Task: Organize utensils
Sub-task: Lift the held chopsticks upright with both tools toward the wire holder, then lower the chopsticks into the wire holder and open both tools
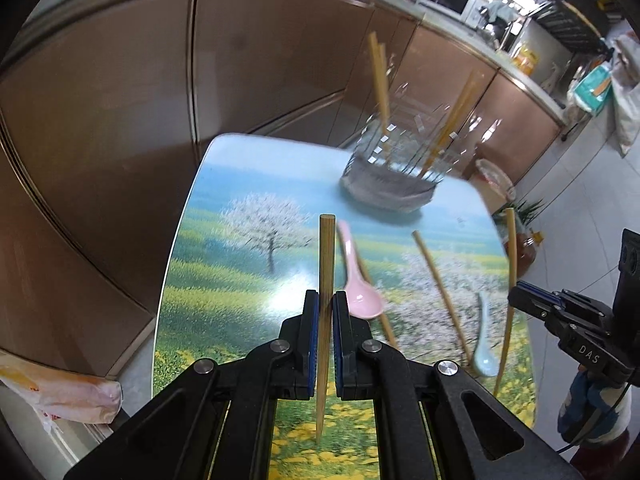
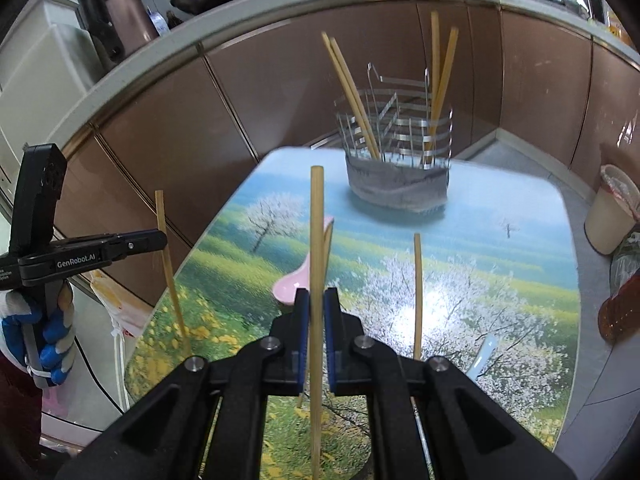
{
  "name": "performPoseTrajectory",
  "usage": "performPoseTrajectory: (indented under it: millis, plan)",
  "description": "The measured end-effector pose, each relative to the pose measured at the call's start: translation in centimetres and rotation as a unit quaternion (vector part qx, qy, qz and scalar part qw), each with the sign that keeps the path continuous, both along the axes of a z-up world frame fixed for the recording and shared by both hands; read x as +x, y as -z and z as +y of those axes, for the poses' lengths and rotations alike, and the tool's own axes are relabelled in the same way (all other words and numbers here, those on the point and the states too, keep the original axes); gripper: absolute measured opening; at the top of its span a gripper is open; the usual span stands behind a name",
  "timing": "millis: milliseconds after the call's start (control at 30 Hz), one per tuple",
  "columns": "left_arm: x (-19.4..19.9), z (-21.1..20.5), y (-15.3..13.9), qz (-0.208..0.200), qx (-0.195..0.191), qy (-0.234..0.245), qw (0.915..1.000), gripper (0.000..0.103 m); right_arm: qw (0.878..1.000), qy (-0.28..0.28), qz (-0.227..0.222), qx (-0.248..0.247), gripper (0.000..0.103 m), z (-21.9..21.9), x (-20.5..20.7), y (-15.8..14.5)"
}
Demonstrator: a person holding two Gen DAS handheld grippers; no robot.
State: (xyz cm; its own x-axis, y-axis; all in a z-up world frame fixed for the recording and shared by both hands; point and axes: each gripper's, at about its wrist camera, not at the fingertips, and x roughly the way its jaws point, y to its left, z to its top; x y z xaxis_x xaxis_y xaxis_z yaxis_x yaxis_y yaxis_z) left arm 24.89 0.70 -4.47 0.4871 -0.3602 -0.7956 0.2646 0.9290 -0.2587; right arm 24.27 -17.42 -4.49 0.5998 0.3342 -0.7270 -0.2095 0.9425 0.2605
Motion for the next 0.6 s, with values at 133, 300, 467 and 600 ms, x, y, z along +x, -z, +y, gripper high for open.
performPoseTrajectory:
  millis: [133, 300, 467, 600]
  plan:
    - [-0.6, -0.7, -2.5, -0.027, -0.015, 0.007, 0.9995, 0.006, 1.0, 0.003, -0.025, 0.004, 0.007, 0.2, -0.4, -2.2]
    - [-0.4, -1.3, -5.8, -0.061, -0.035, 0.007, 0.9975, 0.006, 0.998, 0.015, -0.059, 0.004, 0.007, -0.1, -0.6, -5.0]
    - [0.6, -1.9, -8.4, -0.087, -0.054, 0.008, 0.9947, 0.006, 0.997, 0.02, -0.079, 0.005, 0.007, -0.6, 0.3, -6.7]
    - [2.2, -2.6, -9.9, -0.1, -0.062, 0.01, 0.993, 0.006, 0.996, 0.024, -0.091, 0.01, 0.007, -1.1, 1.8, -7.8]
